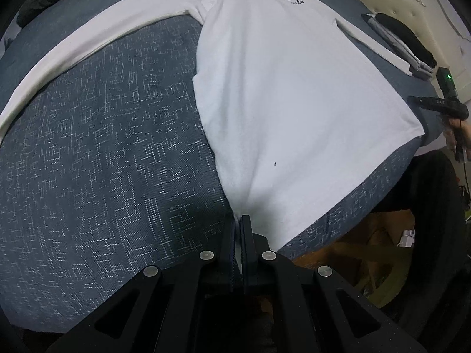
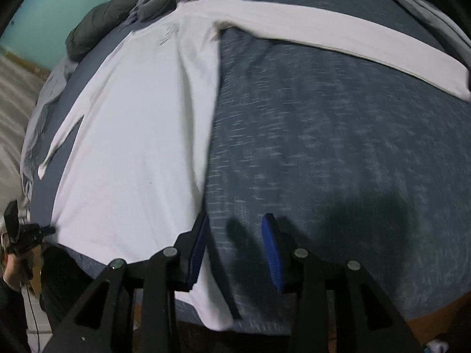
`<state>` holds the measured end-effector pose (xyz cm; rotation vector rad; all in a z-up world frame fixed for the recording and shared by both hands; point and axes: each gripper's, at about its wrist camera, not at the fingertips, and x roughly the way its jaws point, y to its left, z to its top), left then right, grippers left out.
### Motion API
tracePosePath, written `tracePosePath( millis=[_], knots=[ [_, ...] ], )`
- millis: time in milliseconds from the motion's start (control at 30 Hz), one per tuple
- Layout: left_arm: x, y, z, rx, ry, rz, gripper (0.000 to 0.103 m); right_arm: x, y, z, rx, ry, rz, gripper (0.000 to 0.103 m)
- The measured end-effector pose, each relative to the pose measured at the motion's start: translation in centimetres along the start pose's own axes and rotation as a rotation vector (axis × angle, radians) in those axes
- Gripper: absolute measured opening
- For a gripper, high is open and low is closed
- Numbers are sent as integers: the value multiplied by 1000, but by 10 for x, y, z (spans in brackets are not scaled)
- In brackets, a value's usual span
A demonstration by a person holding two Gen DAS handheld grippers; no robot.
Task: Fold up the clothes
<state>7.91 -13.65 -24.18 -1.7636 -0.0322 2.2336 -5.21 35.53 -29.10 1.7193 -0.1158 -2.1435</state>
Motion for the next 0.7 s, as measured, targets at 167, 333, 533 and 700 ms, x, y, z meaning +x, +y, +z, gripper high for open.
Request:
tracePosePath(
  millis=[167,333,533,700],
  knots=[
    [-3,-2,0,6,-3,-2,3,16,37,-3,-166,64,-50,16],
    [-3,1,-2,0,-1,-5,3,15,68,-9,-274,73,17,13],
    [-3,2,-5,-2,-1,-11,3,2,66,-2,-239,35,62,13],
    [-4,2,-8,-3,-3,-14,3,-3,24,15,-42,8,6,14]
  ],
)
